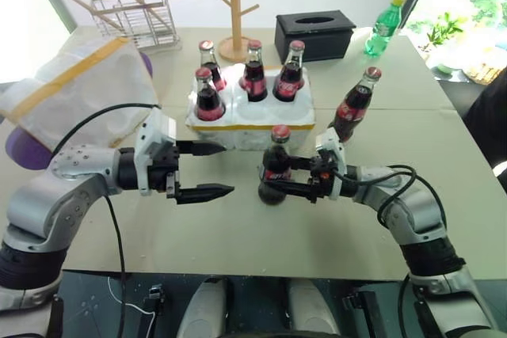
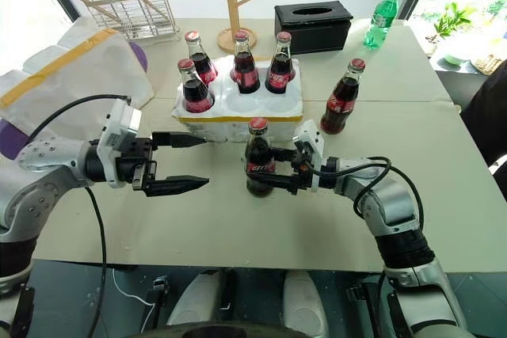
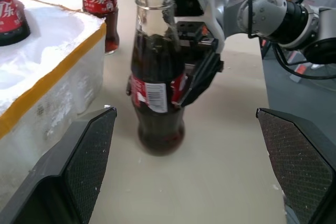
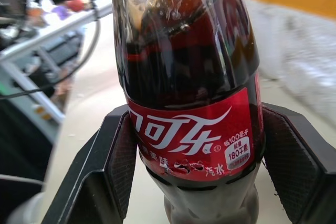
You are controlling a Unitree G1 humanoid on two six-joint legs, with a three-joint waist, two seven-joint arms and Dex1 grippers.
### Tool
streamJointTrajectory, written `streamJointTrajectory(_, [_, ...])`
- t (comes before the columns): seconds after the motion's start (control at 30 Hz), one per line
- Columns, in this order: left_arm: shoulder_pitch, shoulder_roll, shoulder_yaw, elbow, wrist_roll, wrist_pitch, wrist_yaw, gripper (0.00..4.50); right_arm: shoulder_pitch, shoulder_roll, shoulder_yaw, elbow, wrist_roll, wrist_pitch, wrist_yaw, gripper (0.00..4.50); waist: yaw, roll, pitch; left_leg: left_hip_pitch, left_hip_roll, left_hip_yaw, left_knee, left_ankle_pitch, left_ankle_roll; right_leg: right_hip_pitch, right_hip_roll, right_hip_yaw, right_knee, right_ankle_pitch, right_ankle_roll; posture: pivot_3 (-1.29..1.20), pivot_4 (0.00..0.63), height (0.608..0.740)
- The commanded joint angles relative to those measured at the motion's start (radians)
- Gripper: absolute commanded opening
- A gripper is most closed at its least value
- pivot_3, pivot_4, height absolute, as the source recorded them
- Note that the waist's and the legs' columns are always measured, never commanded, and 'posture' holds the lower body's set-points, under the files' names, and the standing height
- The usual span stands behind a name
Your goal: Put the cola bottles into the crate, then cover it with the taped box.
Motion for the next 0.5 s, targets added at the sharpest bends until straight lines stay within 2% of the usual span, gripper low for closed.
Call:
streamJointTrajectory(0.03, [0.006, 0.003, 0.048, -0.027, -0.023, -0.002, 0.030, 4.50, -0.091, -0.016, -0.098, -0.094, 0.126, 0.061, 0.014, 2.81, 0.000, 0.000, 0.000, 0.000, 0.000, 0.000, 0.000, 0.000, 0.000, 0.000, 0.000, 0.000, 0.000, 0.000, 0.000, 0.00, 0.150, 0.740])
streamJointTrajectory(0.17, [0.030, 0.011, 0.113, -0.037, -0.062, 0.012, 0.071, 4.50, -0.234, -0.018, -0.157, -0.078, 0.227, 0.154, -0.005, 2.81, -0.004, 0.001, 0.001, -0.001, 0.000, 0.000, 0.000, 0.000, 0.000, -0.001, 0.000, 0.000, 0.000, 0.000, 0.000, 0.00, 0.150, 0.740])
streamJointTrajectory(0.27, [0.037, 0.008, 0.158, -0.037, -0.090, 0.023, 0.108, 4.50, -0.359, 0.006, -0.173, -0.019, 0.237, 0.180, -0.039, 2.81, -0.007, 0.002, 0.001, -0.001, 0.001, 0.000, 0.000, 0.000, 0.000, -0.003, 0.001, 0.001, 0.001, 0.000, 0.000, 0.00, 0.150, 0.740])
streamJointTrajectory(0.37, [0.040, -0.003, 0.176, -0.046, -0.113, 0.033, 0.146, 4.50, -0.540, 0.065, -0.130, 0.149, 0.117, 0.098, -0.092, 2.81, -0.005, 0.002, 0.001, -0.001, 0.001, 0.000, -0.001, 0.000, -0.001, -0.003, 0.001, 0.000, 0.001, 0.000, 0.000, 0.00, 0.150, 0.740])
streamJointTrajectory(0.5, [0.047, -0.009, 0.167, -0.067, -0.125, 0.031, 0.172, 4.50, -0.674, 0.146, -0.065, 0.376, -0.046, -0.056, -0.126, 2.81, -0.005, 0.002, 0.001, -0.001, 0.000, 0.001, -0.001, 0.001, -0.001, -0.003, 0.000, 0.001, 0.001, 0.000, -0.001, 0.00, 0.150, 0.740])
